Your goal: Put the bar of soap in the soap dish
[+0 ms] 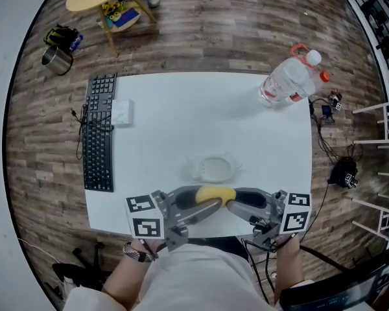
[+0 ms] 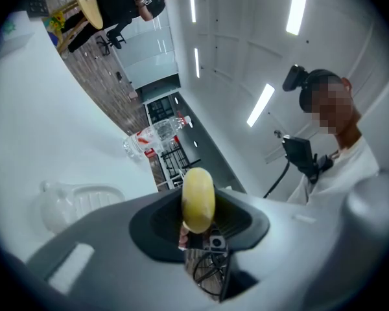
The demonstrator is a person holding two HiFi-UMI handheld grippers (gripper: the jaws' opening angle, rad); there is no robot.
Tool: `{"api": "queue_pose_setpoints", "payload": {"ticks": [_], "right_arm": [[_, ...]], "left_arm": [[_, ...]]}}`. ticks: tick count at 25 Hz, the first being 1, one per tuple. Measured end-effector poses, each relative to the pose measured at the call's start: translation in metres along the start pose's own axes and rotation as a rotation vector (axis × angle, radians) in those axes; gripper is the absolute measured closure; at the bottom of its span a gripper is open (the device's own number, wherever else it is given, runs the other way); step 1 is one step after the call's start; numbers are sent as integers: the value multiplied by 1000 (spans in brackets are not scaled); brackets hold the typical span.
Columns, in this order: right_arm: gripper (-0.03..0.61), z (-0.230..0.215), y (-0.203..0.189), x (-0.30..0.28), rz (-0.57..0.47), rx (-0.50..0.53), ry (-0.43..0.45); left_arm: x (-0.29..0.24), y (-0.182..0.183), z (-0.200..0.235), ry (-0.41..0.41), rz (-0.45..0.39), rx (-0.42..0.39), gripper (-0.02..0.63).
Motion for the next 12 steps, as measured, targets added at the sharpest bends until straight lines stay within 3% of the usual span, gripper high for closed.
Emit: {"api": "queue_pose_setpoints", "payload": {"ticks": [12], "right_arm": [[454, -6, 0, 4, 16, -25, -42]], "left_arm": [[-7, -6, 11, 34, 41, -44, 442]]}}
Point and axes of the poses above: the fingertips, and each gripper's own axes: x backward along the fingers, z to its left, y out of its top, the point moved 8 cm from there along x, backward along the fingers, and after that the axes turned 1 degree about -z, right-handed, at the moved point
